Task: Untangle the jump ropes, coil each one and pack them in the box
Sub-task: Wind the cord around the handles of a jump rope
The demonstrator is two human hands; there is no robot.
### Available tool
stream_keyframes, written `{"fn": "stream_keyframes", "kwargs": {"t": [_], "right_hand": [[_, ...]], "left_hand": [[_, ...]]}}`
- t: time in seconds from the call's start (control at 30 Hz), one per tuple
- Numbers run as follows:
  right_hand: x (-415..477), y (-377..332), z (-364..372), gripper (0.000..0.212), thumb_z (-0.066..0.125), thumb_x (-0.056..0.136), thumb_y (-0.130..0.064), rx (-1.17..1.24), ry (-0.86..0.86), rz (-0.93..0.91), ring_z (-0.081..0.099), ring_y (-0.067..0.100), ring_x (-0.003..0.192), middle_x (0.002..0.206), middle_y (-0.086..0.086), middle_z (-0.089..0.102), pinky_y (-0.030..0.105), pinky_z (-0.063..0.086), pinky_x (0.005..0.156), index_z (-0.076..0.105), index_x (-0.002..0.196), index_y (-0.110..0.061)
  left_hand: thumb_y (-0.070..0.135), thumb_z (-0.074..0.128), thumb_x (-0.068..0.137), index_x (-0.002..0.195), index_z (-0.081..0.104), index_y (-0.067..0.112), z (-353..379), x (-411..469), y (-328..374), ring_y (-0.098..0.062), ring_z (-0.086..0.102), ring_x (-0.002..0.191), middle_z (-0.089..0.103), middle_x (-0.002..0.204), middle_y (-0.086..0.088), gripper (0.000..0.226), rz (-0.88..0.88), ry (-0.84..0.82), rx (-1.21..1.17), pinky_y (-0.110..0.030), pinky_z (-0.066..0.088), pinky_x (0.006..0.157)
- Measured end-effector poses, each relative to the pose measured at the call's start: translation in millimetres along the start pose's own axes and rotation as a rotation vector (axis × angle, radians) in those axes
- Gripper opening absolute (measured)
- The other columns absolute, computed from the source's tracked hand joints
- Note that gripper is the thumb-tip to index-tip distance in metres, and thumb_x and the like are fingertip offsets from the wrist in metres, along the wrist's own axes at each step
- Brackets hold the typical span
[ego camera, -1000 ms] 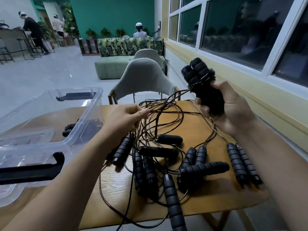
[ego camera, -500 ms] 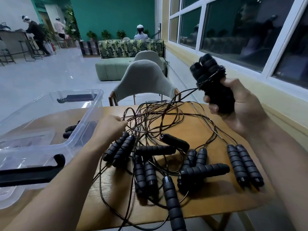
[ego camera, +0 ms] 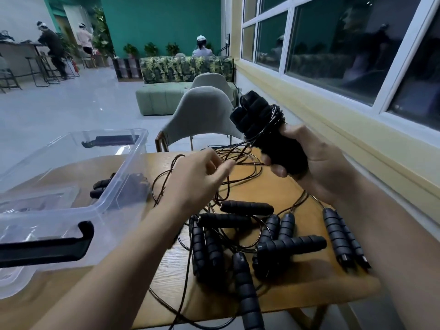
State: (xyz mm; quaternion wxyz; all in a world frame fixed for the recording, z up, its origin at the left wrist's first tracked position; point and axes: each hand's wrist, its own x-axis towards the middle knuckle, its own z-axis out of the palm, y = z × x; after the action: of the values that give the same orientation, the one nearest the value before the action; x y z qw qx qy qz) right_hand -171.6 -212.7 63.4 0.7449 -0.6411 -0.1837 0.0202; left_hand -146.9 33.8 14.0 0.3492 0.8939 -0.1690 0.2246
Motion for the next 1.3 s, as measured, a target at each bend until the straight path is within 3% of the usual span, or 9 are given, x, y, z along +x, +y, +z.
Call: {"fn": "stream_keyframes", "kwargs": {"t": [0.07, 0.23, 0.47, 0.57, 0.73, 0.83, 1.0, 1.17, 1.3], "right_hand": [[0.4, 0.4, 3.6, 0.044, 0.048, 0.111, -0.032, 0.011, -0.016, -0.011, 0.045, 0.041, 0.096, 0.11, 0.025, 0.061, 0.031, 0.045, 0.058, 0.063, 0.137, 0.0], [3.2, 3.2, 3.1, 0.046, 0.051, 0.109, -0.035, 0.004, 0.003, -0.031, 0.045, 0.041, 0.096, 0.11, 0.024, 0.064, 0.035, 0.042, 0.061, 0.063, 0.138, 0.0], [10.8, 6.0, -6.4, 0.037, 0.052, 0.11, -0.032, 0.012, 0.211, -0.061, 0.05, 0.038, 0.09, 0.099, 0.019, 0.069, 0.035, 0.043, 0.06, 0.067, 0.13, -0.005], [14.2, 0.0, -16.0, 0.035, 0.055, 0.107, -0.028, 0.11, 0.318, -0.097, 0.062, 0.027, 0.083, 0.099, 0.015, 0.069, 0.029, 0.045, 0.055, 0.064, 0.13, -0.003], [15.8, 3.9, -21.7, 0.038, 0.055, 0.107, -0.026, 0.083, 0.353, -0.114, 0.063, 0.026, 0.081, 0.1, 0.018, 0.065, 0.029, 0.045, 0.054, 0.061, 0.134, 0.0], [18.4, 6.0, -20.4, 0.04, 0.055, 0.107, -0.026, 0.082, 0.366, -0.12, 0.063, 0.026, 0.081, 0.1, 0.02, 0.065, 0.03, 0.045, 0.054, 0.061, 0.135, 0.001], [16.0, 13.8, -20.1, 0.036, 0.054, 0.108, -0.032, -0.011, 0.32, -0.05, 0.051, 0.035, 0.087, 0.092, 0.017, 0.069, 0.036, 0.04, 0.061, 0.068, 0.122, -0.002], [12.7, 15.3, -20.4, 0.035, 0.054, 0.109, -0.033, -0.019, 0.297, -0.044, 0.05, 0.037, 0.09, 0.094, 0.015, 0.07, 0.039, 0.038, 0.065, 0.071, 0.119, -0.005], [11.2, 16.1, -16.4, 0.033, 0.052, 0.11, -0.032, -0.027, 0.264, -0.035, 0.05, 0.037, 0.091, 0.093, 0.015, 0.07, 0.039, 0.038, 0.065, 0.071, 0.12, -0.008]], "left_hand": [[0.073, 0.067, 0.088, 0.078, 0.063, 0.028, 7.9, -7.2, 7.3, -0.007, 0.06, 0.067, 0.064, 0.069, 0.01, 0.046, 0.015, -0.021, 0.075, -0.033, 0.051, 0.057], [0.044, 0.076, 0.094, 0.083, 0.077, 0.023, 7.2, -5.0, -11.5, -0.003, 0.06, 0.063, 0.065, 0.065, 0.013, 0.023, -0.039, -0.026, 0.055, -0.02, 0.037, 0.055], [0.044, 0.075, 0.093, 0.084, 0.081, 0.029, -27.3, 5.8, -31.5, -0.008, 0.067, 0.071, 0.076, 0.075, 0.01, 0.019, -0.151, -0.035, -0.316, -0.033, 0.054, 0.075], [0.035, 0.073, 0.099, 0.084, 0.08, 0.022, -34.4, 8.5, -49.5, -0.01, 0.064, 0.072, 0.077, 0.077, 0.004, 0.021, -0.285, 0.086, -0.394, -0.033, 0.052, 0.076], [0.05, 0.066, 0.093, 0.081, 0.075, 0.028, -32.3, 11.4, -67.4, -0.014, 0.051, 0.066, 0.064, 0.066, 0.011, 0.026, -0.463, 0.254, -0.453, -0.038, 0.042, 0.069], [0.047, 0.064, 0.093, 0.078, 0.069, 0.025, -39.7, 18.7, -68.7, -0.017, 0.04, 0.062, 0.052, 0.068, 0.003, 0.027, -0.547, 0.364, -0.606, -0.04, 0.033, 0.063], [0.03, 0.049, 0.112, 0.091, 0.054, 0.021, -31.0, 20.6, -61.0, -0.012, 0.052, 0.065, 0.051, 0.075, 0.004, 0.023, -0.645, 0.283, -0.869, -0.028, 0.046, 0.058], [0.031, 0.047, 0.113, 0.098, 0.054, 0.017, -37.1, 20.1, -47.4, -0.011, 0.055, 0.058, 0.05, 0.069, 0.004, 0.021, -0.647, 0.255, -1.153, -0.023, 0.051, 0.05], [0.038, 0.054, 0.11, 0.099, 0.059, 0.013, -30.4, 16.7, -39.3, -0.016, 0.063, 0.068, 0.057, 0.077, -0.002, 0.027, -0.602, 0.177, -1.096, -0.028, 0.06, 0.06]]}}
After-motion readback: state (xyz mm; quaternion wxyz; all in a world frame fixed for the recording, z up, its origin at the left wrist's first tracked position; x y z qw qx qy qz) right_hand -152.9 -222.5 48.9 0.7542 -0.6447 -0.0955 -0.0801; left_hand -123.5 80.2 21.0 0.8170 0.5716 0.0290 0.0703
